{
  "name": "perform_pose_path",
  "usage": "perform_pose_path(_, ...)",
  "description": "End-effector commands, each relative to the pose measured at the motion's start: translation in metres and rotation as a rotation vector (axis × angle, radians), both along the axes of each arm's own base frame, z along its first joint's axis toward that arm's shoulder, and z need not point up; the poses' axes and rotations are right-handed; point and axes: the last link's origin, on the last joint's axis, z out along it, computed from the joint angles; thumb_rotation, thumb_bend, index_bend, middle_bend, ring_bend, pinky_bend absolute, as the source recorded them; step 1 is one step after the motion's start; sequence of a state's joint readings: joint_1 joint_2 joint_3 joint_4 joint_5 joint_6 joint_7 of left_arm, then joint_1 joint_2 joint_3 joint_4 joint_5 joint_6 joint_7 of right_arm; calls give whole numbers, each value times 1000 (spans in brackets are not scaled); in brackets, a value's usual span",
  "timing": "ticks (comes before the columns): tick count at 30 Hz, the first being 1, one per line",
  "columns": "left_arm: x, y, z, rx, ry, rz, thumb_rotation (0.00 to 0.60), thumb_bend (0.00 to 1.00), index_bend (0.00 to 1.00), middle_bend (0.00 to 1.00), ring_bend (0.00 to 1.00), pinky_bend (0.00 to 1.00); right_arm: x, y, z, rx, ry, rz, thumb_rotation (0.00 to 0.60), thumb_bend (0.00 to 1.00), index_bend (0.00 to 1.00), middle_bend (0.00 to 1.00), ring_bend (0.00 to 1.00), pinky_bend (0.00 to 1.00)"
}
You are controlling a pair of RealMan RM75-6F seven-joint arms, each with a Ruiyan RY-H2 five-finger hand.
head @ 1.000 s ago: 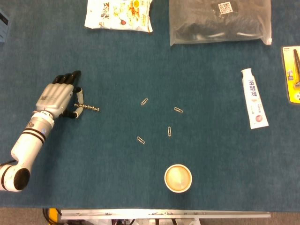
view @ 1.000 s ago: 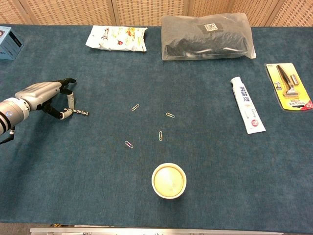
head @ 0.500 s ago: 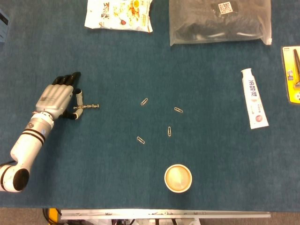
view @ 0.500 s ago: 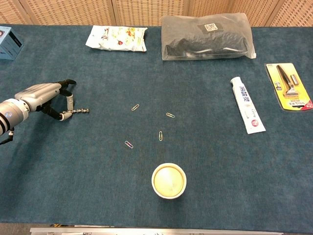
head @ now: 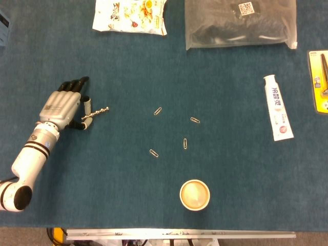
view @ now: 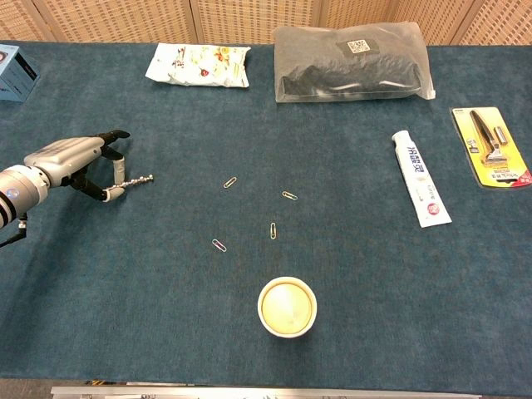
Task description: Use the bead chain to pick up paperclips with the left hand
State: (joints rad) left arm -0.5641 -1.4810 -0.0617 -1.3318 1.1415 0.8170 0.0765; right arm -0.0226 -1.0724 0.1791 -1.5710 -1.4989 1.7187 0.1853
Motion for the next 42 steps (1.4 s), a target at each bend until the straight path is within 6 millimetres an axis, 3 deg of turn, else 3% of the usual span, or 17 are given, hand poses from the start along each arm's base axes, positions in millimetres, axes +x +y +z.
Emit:
perform_pose_path(1, 3, -1, 3, 3, 5, -17, 600, 346, 603, 0, 0, 52, 0, 0, 0, -2, -1, 1, 600, 635, 440, 355, 202, 333)
perform_pose_path(17, 25, -13, 25, 9, 90, -129, 600, 346, 610, 0, 0, 52, 2, 5, 4, -7, -10, 20, 600, 634, 440, 355, 202, 333)
perform_pose_path(42, 87, -56, 49, -26, 247, -425, 600, 346, 613, 0, 0, 52, 6, 18, 14, -41, -37, 66, 600, 634, 440, 355, 202, 333)
